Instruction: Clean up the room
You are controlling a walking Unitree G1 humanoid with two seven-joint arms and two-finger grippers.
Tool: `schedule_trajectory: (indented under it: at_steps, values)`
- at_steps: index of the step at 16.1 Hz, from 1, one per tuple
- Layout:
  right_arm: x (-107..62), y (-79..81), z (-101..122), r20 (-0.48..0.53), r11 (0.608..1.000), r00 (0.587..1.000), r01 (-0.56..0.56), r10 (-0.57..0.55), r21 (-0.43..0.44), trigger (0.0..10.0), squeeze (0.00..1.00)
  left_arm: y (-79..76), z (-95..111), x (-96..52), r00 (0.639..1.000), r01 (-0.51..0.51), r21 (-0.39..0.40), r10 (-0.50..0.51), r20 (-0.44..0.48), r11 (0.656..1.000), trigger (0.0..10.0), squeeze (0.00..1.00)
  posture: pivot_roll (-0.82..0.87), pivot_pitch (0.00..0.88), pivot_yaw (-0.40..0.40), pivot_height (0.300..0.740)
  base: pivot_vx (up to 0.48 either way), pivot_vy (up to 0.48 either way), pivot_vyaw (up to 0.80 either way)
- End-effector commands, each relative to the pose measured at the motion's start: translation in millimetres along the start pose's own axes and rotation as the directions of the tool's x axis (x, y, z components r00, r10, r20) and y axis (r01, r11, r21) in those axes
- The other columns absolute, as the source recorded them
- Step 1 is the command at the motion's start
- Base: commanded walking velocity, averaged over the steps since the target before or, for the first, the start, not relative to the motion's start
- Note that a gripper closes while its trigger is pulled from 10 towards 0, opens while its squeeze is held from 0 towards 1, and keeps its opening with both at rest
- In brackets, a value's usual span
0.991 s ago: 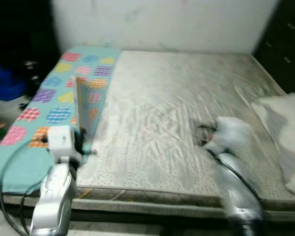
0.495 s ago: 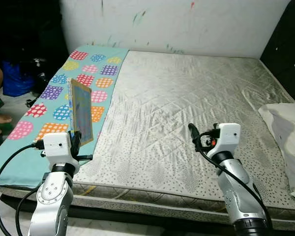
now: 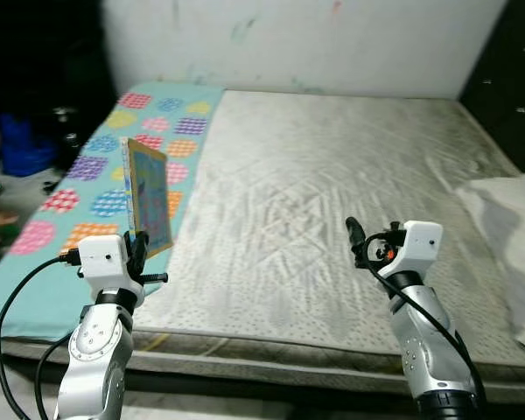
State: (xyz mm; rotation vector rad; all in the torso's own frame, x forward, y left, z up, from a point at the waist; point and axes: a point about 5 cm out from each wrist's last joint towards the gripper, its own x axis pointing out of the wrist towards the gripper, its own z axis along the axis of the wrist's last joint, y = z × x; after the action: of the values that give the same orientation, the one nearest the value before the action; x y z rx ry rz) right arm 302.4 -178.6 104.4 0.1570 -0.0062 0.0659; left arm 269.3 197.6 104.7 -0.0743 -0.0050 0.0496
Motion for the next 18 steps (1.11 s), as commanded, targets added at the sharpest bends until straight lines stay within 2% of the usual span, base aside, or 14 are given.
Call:
schedule_trajectory:
  at_steps: [1, 3, 6, 9, 15, 18]
  values:
    - [-1.0, -2.5, -2, -0.012, 1.0, 1.0, 0.009, -0.009, 0.004, 10.0, 0.0, -1.8, 9, 3.9, 0.999, 0.008, -0.017, -0.007, 0.047, 1.0, 10.0, 0.0, 0.0, 0.0, -0.008, 0.74, 0.0, 0.0, -0.8]
    - [1.8, 0.4, 4, 0.009, 1.0, 1.0, -0.008, 0.008, -0.002, 10.0, 0.0, -8.0, 11, 3.4, 0.998, 0.049, -0.024, -0.048, 0.051, 0.999, 10.0, 0.0, 0.0, 0.0, -0.013, 0.74, 0.0, 0.0, -0.58]
    - [4.9, 1.7, 5, 0.016, 1.0, 1.0, -0.006, 0.006, -0.004, 10.0, 0.0, -11.3, 14, 6.9, 0.995, 0.084, -0.033, -0.082, 0.058, 0.996, 10.0, 0.0, 0.0, 0.0, -0.01, 0.74, 0.0, 0.0, 0.0]
    - [1.9, 2.6, 2, 0.006, 1.0, 1.0, -0.007, 0.007, 0.002, 10.0, 0.0, -11.4, 15, 7.8, 0.995, 0.081, -0.059, -0.078, 0.062, 0.995, 10.0, 0.0, 0.0, 0.0, -0.01, 0.74, 0.0, 0.0, 0.0]
    - [2.7, 1.6, 3, 0.006, 1.0, 1.0, -0.008, 0.008, -0.014, 10.0, 0.0, -23.4, 14, 5.0, 0.992, 0.116, -0.065, -0.112, 0.059, 0.991, 10.0, 0.0, 0.0, 0.0, -0.013, 0.74, 0.0, 0.0, 0.0]
    - [3.0, 0.4, 4, 0.009, 1.0, 1.0, -0.005, 0.005, -0.019, 10.0, 0.0, -25.5, 17, 6.2, 0.99, 0.126, -0.073, -0.121, 0.069, 0.989, 10.0, 0.0, 0.0, 0.0, -0.012, 0.74, 0.0, -0.267, 0.0]
